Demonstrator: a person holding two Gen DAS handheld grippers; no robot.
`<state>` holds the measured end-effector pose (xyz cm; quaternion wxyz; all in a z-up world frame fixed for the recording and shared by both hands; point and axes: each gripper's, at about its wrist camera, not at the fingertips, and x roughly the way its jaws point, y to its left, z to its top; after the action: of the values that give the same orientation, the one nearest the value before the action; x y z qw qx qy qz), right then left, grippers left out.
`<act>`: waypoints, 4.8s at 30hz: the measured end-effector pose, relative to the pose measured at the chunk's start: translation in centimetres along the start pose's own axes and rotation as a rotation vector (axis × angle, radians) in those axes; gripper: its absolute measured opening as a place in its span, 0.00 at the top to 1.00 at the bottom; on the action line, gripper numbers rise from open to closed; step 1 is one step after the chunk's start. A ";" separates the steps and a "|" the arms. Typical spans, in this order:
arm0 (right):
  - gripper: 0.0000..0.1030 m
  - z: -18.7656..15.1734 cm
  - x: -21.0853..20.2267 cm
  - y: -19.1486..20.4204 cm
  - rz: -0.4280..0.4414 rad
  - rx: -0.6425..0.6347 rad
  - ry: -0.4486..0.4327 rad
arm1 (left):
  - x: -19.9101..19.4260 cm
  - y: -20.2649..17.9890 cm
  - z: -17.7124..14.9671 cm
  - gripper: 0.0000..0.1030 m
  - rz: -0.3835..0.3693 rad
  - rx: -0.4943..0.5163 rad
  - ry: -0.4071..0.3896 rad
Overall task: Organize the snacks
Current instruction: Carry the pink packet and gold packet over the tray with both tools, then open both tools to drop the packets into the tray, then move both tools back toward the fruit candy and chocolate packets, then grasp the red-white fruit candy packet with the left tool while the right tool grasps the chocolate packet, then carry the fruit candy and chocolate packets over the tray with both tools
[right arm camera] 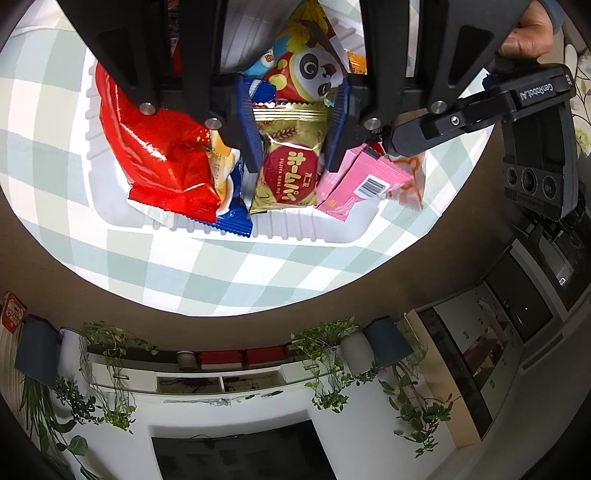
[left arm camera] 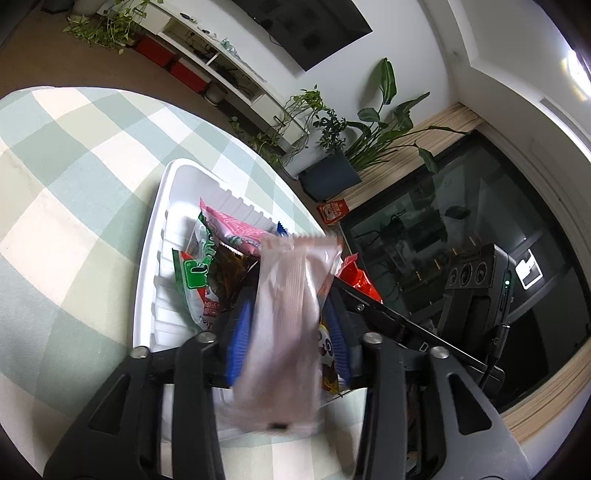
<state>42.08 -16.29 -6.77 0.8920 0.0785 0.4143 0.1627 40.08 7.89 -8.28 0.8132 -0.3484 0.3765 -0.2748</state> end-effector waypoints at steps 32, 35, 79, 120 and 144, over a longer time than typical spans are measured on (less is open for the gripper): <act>0.19 -3.6 -16.2 2.7 0.128 -0.032 -0.207 | -7.2 -7.2 -3.3 0.04 0.126 0.258 -0.053; 0.15 -7.9 -19.7 3.6 0.162 -0.076 -0.205 | -9.2 -8.7 -7.2 0.04 0.175 0.322 -0.024; 0.46 -24.7 -13.7 6.8 0.041 -0.541 0.406 | -3.2 -11.7 -25.4 0.57 0.478 0.759 0.486; 0.72 -18.2 -21.0 1.1 0.094 -0.163 0.100 | -9.5 -13.4 -15.3 0.67 0.302 0.564 0.251; 0.72 3.5 -14.2 1.1 0.174 0.008 -0.122 | -1.9 -12.2 5.7 0.67 0.205 0.324 0.087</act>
<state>35.95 -20.36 5.97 0.8977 0.1276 0.3514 0.2330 41.33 3.93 4.67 0.8654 -0.1606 0.3955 -0.2624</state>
